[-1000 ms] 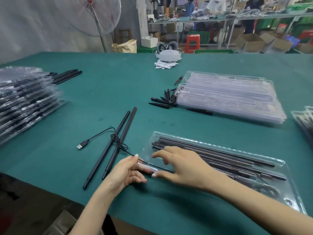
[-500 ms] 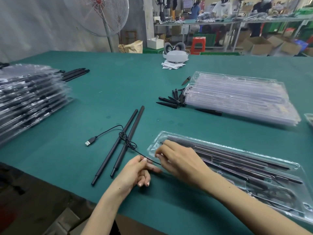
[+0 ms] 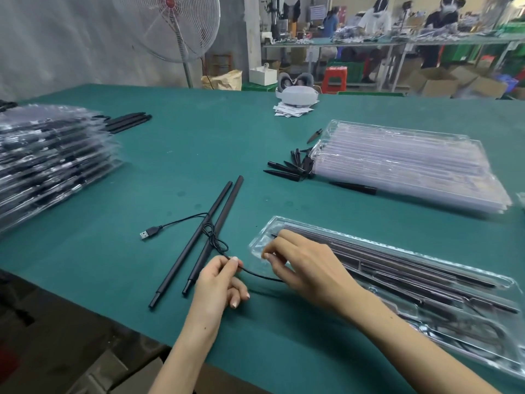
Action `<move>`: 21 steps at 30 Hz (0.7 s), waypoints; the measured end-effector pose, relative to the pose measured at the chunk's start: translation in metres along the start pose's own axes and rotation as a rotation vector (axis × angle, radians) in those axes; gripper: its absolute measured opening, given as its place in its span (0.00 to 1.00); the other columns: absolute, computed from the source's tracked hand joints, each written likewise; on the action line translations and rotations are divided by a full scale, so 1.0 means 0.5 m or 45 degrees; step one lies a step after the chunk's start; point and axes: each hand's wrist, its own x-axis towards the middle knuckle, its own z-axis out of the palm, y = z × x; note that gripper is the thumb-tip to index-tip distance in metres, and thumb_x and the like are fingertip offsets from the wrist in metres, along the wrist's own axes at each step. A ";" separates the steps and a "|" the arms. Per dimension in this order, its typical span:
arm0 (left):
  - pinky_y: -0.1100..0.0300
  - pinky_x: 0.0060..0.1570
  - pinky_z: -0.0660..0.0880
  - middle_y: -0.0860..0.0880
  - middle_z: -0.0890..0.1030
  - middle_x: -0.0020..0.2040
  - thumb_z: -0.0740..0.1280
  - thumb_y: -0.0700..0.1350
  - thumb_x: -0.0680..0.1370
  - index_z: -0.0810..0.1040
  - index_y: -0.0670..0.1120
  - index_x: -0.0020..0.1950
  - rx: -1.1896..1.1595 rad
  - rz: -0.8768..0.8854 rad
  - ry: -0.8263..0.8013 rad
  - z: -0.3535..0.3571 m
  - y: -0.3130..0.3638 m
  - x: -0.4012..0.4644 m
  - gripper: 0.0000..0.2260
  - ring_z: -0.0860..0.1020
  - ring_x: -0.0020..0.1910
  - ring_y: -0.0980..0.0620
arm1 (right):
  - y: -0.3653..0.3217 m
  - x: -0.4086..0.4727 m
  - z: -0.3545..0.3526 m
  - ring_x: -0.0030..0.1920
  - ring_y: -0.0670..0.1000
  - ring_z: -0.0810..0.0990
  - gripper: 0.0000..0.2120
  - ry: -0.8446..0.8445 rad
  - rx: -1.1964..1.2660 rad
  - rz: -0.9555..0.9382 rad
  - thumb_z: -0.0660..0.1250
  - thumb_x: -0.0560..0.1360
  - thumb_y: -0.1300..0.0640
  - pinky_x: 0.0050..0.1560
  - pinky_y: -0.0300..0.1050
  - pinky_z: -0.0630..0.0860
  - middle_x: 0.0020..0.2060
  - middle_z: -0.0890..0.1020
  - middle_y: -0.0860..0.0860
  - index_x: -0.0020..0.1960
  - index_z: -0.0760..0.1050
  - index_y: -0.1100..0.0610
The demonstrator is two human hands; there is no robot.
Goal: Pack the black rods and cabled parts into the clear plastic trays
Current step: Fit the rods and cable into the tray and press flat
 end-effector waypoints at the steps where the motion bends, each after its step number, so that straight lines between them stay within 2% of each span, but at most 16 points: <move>1: 0.67 0.21 0.64 0.46 0.76 0.26 0.61 0.42 0.80 0.72 0.40 0.42 0.104 -0.021 -0.006 -0.006 -0.002 -0.002 0.09 0.67 0.20 0.52 | 0.001 0.000 0.000 0.46 0.48 0.74 0.08 -0.005 -0.011 0.003 0.60 0.80 0.53 0.34 0.43 0.67 0.45 0.76 0.48 0.51 0.76 0.55; 4: 0.64 0.23 0.64 0.42 0.76 0.23 0.61 0.45 0.80 0.72 0.38 0.43 0.385 -0.011 0.008 -0.021 -0.007 -0.011 0.11 0.66 0.18 0.52 | 0.002 -0.003 0.006 0.47 0.48 0.75 0.07 -0.032 -0.032 -0.035 0.61 0.80 0.55 0.35 0.40 0.63 0.45 0.77 0.48 0.51 0.76 0.56; 7: 0.66 0.24 0.64 0.45 0.74 0.20 0.62 0.49 0.79 0.71 0.40 0.41 0.699 0.076 0.101 -0.029 -0.012 -0.027 0.14 0.67 0.17 0.55 | 0.005 -0.004 0.008 0.47 0.51 0.76 0.07 -0.053 -0.036 -0.065 0.61 0.79 0.56 0.35 0.42 0.64 0.45 0.77 0.50 0.50 0.76 0.57; 9: 0.68 0.23 0.64 0.47 0.71 0.18 0.62 0.50 0.79 0.72 0.40 0.40 0.784 0.106 0.131 -0.030 -0.010 -0.034 0.15 0.68 0.18 0.56 | 0.007 -0.005 0.010 0.47 0.52 0.77 0.08 -0.069 -0.029 -0.083 0.61 0.79 0.56 0.35 0.43 0.65 0.45 0.77 0.51 0.50 0.76 0.58; 14: 0.69 0.23 0.64 0.50 0.69 0.17 0.63 0.52 0.79 0.75 0.43 0.41 0.787 0.182 0.162 -0.017 0.004 -0.012 0.14 0.68 0.17 0.56 | 0.003 -0.005 0.004 0.44 0.50 0.76 0.08 -0.009 -0.023 -0.070 0.61 0.79 0.55 0.34 0.42 0.67 0.44 0.77 0.49 0.50 0.77 0.57; 17: 0.69 0.21 0.62 0.52 0.69 0.18 0.65 0.51 0.79 0.77 0.42 0.42 0.686 0.221 0.163 -0.002 0.005 0.015 0.13 0.67 0.17 0.55 | -0.003 -0.005 -0.004 0.43 0.50 0.77 0.06 -0.011 -0.040 -0.078 0.63 0.78 0.55 0.32 0.43 0.70 0.42 0.77 0.49 0.48 0.77 0.56; 21: 0.67 0.21 0.62 0.52 0.69 0.19 0.67 0.50 0.78 0.76 0.42 0.39 0.578 0.137 0.071 0.013 0.013 0.056 0.13 0.66 0.18 0.55 | -0.013 -0.014 -0.002 0.37 0.48 0.79 0.03 -0.002 -0.133 -0.136 0.68 0.73 0.56 0.25 0.38 0.67 0.36 0.77 0.48 0.42 0.78 0.55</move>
